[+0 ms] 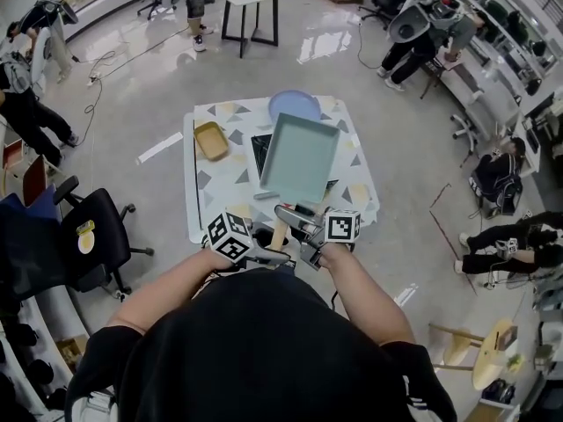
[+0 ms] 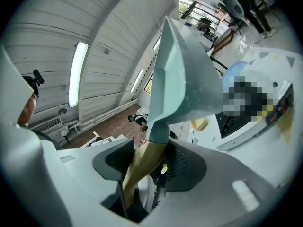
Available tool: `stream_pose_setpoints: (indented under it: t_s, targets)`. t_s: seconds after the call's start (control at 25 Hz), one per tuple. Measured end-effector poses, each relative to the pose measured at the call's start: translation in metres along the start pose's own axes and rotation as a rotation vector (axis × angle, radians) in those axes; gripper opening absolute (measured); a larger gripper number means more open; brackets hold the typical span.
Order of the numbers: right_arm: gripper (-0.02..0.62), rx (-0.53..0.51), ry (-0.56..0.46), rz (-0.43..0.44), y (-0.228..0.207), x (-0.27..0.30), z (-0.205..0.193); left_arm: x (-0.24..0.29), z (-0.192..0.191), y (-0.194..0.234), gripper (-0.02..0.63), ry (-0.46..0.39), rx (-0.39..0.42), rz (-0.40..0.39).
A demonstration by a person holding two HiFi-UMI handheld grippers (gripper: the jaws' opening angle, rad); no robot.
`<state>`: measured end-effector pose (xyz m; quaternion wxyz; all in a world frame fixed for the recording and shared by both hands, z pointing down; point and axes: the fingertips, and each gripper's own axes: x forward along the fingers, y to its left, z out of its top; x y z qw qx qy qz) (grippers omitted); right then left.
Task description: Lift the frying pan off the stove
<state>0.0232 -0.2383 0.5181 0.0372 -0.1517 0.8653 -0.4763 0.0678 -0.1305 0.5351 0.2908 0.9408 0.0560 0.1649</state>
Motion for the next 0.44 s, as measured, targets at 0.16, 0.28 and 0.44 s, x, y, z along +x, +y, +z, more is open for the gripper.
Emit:
stream_pose_setpoints:
  t_s: [0.16,0.28,0.44]
  targets:
    - [0.229,-0.007,-0.011,-0.004,0.0045,-0.0009,-0.0022,-0.0003,-0.0029,-0.0043,0.204,0.01,0.01,-0.006]
    - [0.225,-0.003,-0.013,-0.017,0.0029,-0.0026,-0.0049,0.0009,-0.0052,-0.0053,0.204,0.024,0.011,-0.008]
    - [0.225,0.007,-0.014,-0.021,0.004,-0.0031,-0.0087,0.0021,-0.0082,-0.0081,0.204,0.03,0.003,-0.012]
